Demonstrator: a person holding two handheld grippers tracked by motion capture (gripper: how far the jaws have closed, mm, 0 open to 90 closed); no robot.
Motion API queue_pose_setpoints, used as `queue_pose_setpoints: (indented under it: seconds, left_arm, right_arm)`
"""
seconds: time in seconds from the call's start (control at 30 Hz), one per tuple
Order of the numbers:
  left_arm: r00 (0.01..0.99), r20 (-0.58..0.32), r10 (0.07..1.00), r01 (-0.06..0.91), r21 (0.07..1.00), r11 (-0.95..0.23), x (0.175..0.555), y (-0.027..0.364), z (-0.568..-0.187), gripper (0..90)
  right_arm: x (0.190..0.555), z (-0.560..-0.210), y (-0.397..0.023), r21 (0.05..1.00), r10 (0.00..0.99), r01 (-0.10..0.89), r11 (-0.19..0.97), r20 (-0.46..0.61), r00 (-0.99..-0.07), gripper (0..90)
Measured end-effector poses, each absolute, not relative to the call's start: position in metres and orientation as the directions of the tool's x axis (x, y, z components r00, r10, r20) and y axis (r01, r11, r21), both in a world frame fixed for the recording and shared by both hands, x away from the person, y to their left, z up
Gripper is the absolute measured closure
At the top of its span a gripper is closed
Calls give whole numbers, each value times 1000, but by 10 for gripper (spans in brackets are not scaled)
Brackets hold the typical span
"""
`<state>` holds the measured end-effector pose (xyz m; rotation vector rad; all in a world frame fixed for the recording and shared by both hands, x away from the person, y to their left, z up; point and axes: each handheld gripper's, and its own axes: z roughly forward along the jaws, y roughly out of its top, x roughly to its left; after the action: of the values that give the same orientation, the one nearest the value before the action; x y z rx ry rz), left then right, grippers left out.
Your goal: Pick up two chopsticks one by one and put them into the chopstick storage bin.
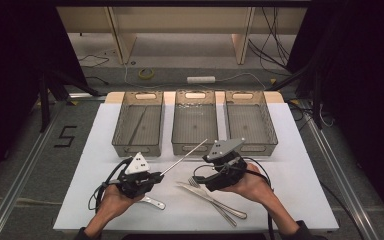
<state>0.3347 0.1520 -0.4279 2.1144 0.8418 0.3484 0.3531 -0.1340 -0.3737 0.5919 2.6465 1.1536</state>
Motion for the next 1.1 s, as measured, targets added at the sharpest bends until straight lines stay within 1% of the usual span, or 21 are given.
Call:
queue_pose_setpoints:
  seconds: [0.17,0.27,0.37,0.7,0.87,1.1]
  left_arm:
    - [704,-55,708,469,785,-406,338,160,-425,836]
    - [685,-60,726,478,789,-386,340,164,-424,837]
    - [663,-74,745,487,799,-354,342,168,-422,836]
    - [573,-120,811,510,827,-238,350,182,-418,836]
    - [538,-126,833,515,832,-207,357,185,-417,836]
    - [463,-132,876,525,838,-151,374,197,-414,836]
  right_arm:
    - [353,-384,-144,759,476,311,572,2,-879,320]
    - [354,-388,-150,767,483,333,549,34,-875,321]
    - [352,-393,-157,769,501,350,534,45,-864,318]
    - [348,-410,-180,813,576,415,409,123,-808,290]
    - [345,-415,-189,818,594,434,378,145,-791,278]
    - [340,-421,-191,812,596,441,383,148,-789,277]
